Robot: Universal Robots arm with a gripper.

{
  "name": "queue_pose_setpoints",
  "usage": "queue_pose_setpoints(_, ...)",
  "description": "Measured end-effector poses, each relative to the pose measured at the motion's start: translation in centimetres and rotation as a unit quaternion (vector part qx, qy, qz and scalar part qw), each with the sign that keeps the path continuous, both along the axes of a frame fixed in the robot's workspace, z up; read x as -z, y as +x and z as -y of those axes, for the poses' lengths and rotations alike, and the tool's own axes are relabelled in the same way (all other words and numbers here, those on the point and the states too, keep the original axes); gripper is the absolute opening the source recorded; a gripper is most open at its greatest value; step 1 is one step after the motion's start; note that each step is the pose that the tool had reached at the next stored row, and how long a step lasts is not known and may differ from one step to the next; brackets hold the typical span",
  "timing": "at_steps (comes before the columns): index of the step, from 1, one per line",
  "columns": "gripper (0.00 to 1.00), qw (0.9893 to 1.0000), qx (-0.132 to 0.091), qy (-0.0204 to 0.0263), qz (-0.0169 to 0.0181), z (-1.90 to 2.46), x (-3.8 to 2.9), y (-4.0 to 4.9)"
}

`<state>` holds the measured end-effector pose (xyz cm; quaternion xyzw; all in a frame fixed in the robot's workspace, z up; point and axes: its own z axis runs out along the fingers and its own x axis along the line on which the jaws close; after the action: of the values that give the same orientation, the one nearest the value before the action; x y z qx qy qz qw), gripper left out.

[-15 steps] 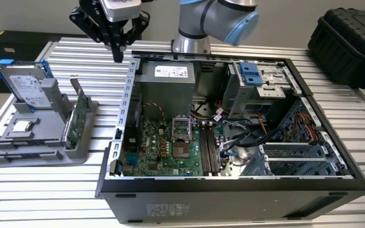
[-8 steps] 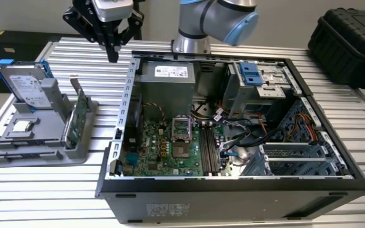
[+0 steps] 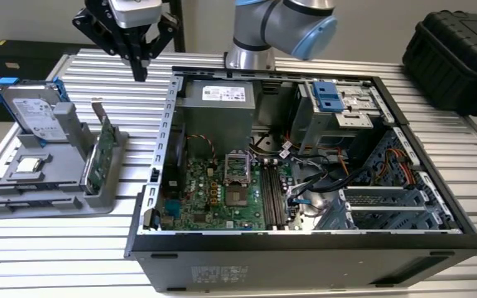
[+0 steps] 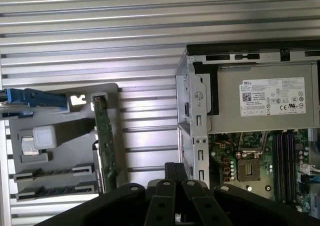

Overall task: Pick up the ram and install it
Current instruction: 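Reach for the ram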

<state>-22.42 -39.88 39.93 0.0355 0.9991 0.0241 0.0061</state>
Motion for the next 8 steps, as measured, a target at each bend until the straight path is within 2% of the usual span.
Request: queue_pose_setpoints(8, 0.0, 1.0, 0.0, 0.0001, 0.0, 0.0, 0.01, -1.27)
